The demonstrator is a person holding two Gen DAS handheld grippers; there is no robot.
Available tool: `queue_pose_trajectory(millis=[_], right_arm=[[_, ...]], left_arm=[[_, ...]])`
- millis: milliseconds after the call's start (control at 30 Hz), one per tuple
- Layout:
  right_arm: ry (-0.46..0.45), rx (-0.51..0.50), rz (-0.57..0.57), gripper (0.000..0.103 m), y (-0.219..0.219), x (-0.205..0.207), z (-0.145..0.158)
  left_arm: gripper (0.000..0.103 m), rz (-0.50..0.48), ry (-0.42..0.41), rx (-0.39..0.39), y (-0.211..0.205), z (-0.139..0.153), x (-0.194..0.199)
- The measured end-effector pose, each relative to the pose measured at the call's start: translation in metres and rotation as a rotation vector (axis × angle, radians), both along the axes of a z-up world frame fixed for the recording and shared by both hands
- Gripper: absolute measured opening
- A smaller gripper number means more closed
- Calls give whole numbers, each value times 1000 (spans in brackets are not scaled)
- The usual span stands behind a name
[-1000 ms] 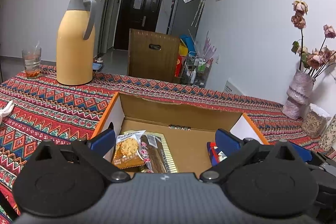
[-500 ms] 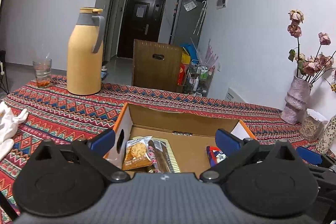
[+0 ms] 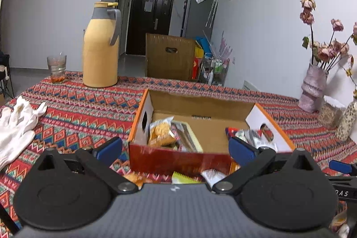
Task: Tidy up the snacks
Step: 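Lower the right tool onto a white packet and close it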
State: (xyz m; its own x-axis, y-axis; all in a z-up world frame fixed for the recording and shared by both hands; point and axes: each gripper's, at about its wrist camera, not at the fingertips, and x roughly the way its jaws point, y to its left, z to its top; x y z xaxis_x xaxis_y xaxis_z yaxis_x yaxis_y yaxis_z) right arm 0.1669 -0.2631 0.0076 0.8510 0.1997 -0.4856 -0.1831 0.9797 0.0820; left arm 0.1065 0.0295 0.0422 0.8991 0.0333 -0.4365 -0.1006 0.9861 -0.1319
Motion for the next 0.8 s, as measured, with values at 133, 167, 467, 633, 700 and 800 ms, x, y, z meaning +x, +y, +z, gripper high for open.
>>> queue_pose_trajectory(millis=[133, 167, 467, 633, 700, 800], right_arm=[[73, -26, -6, 103, -13, -5, -19], [92, -29, -9, 103, -16, -5, -24], [189, -47, 0, 103, -20, 4, -50], [216, -67, 18, 92, -17, 14, -55], [216, -73, 22, 89, -18, 15, -56], [206, -75, 33, 78, -18, 11, -54]], left_arm=[[103, -4, 30, 1, 0, -11, -11], [103, -4, 38, 2, 0, -14, -13], [103, 6, 98, 10, 4, -33, -28], [103, 13, 121, 12, 10, -39, -33], [103, 16, 132, 15, 12, -43, -35], [103, 15, 149, 15, 15, -47, -35]])
